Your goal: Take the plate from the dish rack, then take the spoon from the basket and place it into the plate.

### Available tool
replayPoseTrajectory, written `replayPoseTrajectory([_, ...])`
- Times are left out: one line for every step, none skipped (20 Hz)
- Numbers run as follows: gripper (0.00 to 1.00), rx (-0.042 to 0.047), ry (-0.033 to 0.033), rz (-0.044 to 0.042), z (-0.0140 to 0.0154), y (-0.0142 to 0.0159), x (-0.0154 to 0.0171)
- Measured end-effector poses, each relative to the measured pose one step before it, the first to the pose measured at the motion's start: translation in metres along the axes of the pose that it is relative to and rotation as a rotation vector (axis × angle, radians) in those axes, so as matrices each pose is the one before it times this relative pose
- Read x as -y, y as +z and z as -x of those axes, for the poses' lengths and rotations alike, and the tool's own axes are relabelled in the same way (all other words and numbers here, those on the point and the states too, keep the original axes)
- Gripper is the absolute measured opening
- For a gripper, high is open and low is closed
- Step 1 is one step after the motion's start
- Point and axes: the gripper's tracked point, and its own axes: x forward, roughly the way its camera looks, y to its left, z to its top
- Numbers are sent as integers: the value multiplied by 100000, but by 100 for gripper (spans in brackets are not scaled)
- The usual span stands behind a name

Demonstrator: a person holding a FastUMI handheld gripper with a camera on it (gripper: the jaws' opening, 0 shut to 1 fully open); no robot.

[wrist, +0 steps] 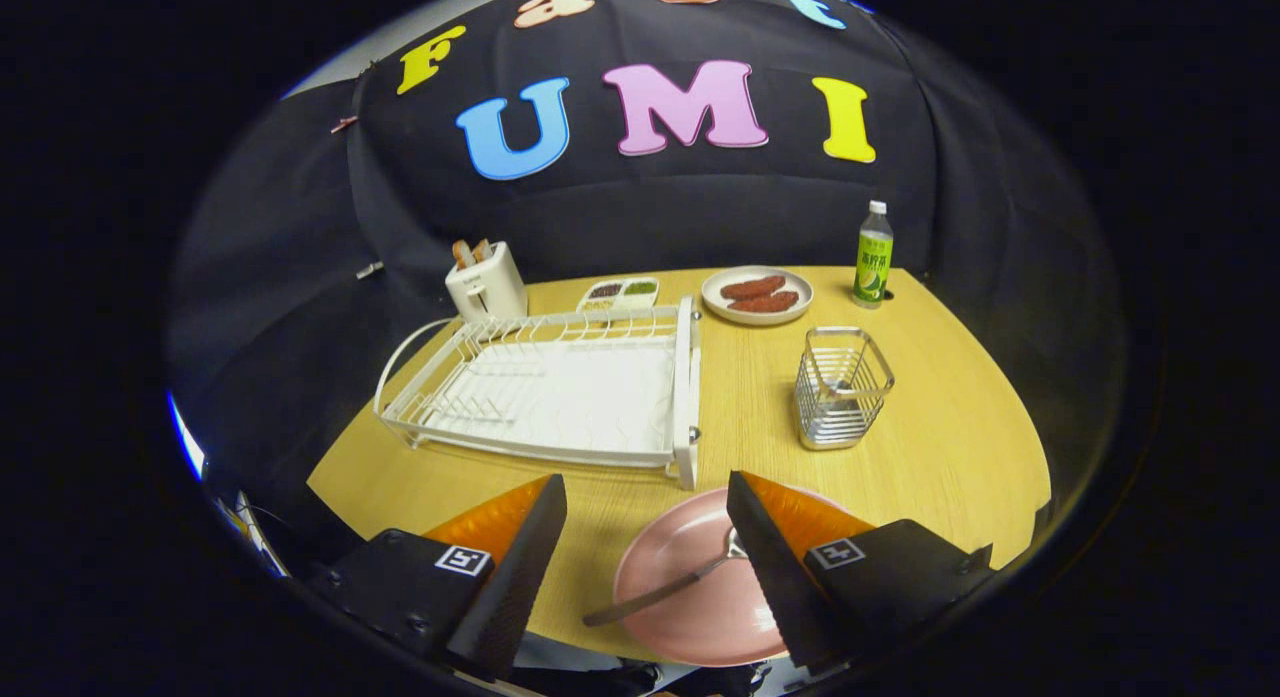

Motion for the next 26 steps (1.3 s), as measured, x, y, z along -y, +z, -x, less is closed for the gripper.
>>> replayPoseTrajectory([99, 3867, -1200, -227, 445, 1702, 366])
replayPoseTrajectory([99, 3969, -1460, 129, 448, 1814, 518])
replayPoseTrajectory([99, 4070, -1025, 623, 435, 1796, 425])
replayPoseTrajectory([99, 4288, -1332, 1154, 509, 1854, 497])
replayPoseTrajectory([99, 4549, -1668, 1915, 403, 1788, 697])
replayPoseTrajectory([99, 4463, -1952, 3001, 348, 1656, 906])
replayPoseTrajectory([99, 3785, -2858, 2913, 337, 1479, 1025])
replayPoseTrajectory([99, 3308, -2421, 1809, 404, 1321, 926])
replayPoseTrajectory([99, 3322, -1740, 242, 498, 1490, 649])
replayPoseTrajectory([99, 3169, -1656, -872, 635, 1568, 554])
replayPoseTrajectory([99, 3520, -1710, -918, 532, 1506, 585])
replayPoseTrajectory([99, 4001, -2030, 230, 418, 1482, 780])
replayPoseTrajectory([99, 2239, -3045, 893, 347, 1056, 1127])
replayPoseTrajectory([98, 1039, -2848, -470, 806, 736, 1036])
replayPoseTrajectory([98, 236, -1319, -1438, 842, 441, 460])
replayPoseTrajectory([98, -138, -1744, -1461, 731, 213, 369])
replayPoseTrajectory([98, -143, -1854, -1156, 563, 120, 614])
replayPoseTrajectory([98, -298, -1562, -860, 353, -37, 549])
replayPoseTrajectory([98, -399, -1099, -382, 274, -87, 321])
replayPoseTrajectory([99, -82, -1109, 254, 63, -23, 417])
replayPoseTrajectory([98, 168, -976, 73, -198, 139, 377])
replayPoseTrajectory([98, 402, -268, -711, -193, 320, 3])
replayPoseTrajectory([99, 782, 5, -1149, -204, 368, -89])
replayPoseTrajectory([99, 1108, -163, -1261, -301, 454, -73])
replayPoseTrajectory([99, 1012, -357, -684, -396, 356, 66])
replayPoseTrajectory([99, 980, -326, -592, -391, 383, -27])
